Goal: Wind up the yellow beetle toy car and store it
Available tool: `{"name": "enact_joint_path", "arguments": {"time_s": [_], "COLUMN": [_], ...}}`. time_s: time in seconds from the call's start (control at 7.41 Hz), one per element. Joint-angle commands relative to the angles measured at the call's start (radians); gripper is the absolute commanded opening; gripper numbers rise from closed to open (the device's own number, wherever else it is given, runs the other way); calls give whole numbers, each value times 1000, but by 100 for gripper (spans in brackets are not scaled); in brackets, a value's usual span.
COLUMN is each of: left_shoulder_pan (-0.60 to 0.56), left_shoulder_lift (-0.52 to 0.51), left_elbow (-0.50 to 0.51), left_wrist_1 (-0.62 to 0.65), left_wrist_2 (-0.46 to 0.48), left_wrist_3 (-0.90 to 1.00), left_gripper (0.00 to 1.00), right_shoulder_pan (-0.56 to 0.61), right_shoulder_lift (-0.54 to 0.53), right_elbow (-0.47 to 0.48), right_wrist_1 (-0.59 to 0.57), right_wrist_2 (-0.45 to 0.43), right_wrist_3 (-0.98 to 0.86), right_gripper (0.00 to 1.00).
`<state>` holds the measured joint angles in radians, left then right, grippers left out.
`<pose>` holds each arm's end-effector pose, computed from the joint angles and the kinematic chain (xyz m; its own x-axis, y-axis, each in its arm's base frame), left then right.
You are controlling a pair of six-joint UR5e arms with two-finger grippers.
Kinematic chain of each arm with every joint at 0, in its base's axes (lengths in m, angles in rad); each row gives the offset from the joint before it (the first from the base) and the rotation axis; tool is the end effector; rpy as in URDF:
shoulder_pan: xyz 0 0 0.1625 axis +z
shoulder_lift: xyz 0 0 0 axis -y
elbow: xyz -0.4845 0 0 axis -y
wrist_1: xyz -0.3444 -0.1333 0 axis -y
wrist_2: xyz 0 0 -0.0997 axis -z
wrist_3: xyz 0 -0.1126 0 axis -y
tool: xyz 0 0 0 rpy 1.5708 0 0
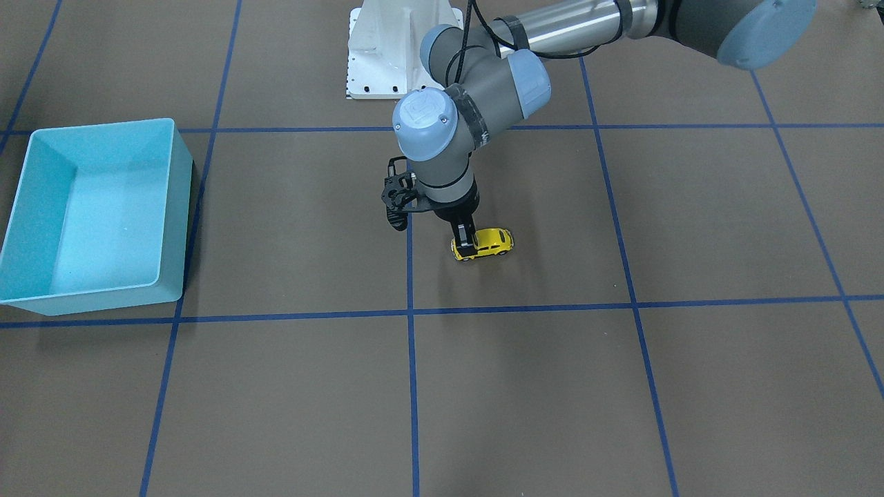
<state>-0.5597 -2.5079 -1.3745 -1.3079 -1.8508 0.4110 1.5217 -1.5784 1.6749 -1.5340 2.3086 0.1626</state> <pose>0.6092 -0.5022 0.2672 0.0684 0.9968 -0.0412 -0.8506 0.0798 0.5197 0.0355 -0.4513 0.6831 0.7329 0.0363 0.6794 -0.0709 0.9972 0.0232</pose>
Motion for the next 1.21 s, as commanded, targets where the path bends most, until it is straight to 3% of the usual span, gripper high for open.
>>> {"name": "enact_joint_path", "arguments": {"time_s": [0.0, 0.54, 0.67, 0.94, 1.08], "left_shoulder_pan": [6, 9, 9, 12, 12], "left_shoulder_lift": [-11, -2, -5, -5, -6], "left_elbow": [49, 103, 113, 123, 121], "left_wrist_1": [-4, -60, -86, -103, -103], "left_wrist_2": [-21, -16, -16, -15, -16], "left_wrist_3": [-3, -3, -3, -3, -1], "left_gripper": [99, 91, 84, 68, 39], "right_shoulder_pan": [0, 0, 0, 0, 0], "right_shoulder_lift": [0, 0, 1, 0, 0], "right_elbow": [0, 0, 0, 0, 0], "right_wrist_1": [0, 0, 0, 0, 0], "right_wrist_2": [0, 0, 0, 0, 0], "right_wrist_3": [0, 0, 0, 0, 0], "right_gripper": [100, 100, 100, 100, 100]}}
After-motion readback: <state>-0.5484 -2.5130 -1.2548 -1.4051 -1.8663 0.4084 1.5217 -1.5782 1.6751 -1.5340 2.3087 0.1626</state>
